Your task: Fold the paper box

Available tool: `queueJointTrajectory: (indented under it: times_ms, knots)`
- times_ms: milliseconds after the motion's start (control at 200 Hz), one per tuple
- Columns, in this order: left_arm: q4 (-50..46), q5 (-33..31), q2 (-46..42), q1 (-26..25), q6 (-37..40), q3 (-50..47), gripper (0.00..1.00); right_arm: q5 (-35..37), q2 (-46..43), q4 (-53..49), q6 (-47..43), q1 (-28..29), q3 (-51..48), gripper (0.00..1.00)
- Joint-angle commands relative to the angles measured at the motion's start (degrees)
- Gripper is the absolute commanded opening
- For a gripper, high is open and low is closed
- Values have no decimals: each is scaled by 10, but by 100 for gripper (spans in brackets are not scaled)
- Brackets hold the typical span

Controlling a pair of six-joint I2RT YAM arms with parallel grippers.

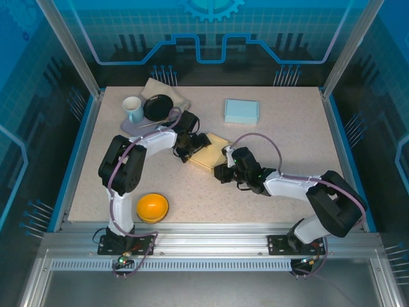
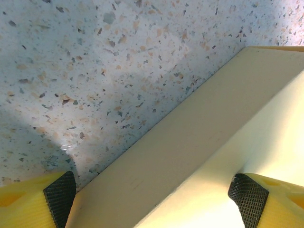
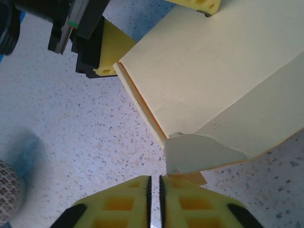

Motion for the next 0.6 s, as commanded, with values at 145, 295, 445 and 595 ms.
queueJointTrajectory:
  times_ms: [145, 295, 445, 595]
  knots:
    - [-56, 3, 37, -4, -10, -28, 90, -62, 13, -25, 101, -39, 11, 12]
    - [-56, 7, 38, -1, -11, -29, 90, -43, -29, -49, 60, -36, -9, 36]
    - [-55, 10, 38, 1, -13, -26, 90, -5, -75, -96, 8, -38, -19, 52]
    - [-55, 14, 42, 1, -16, -23, 90, 17, -64, -106, -21, -45, -16, 56]
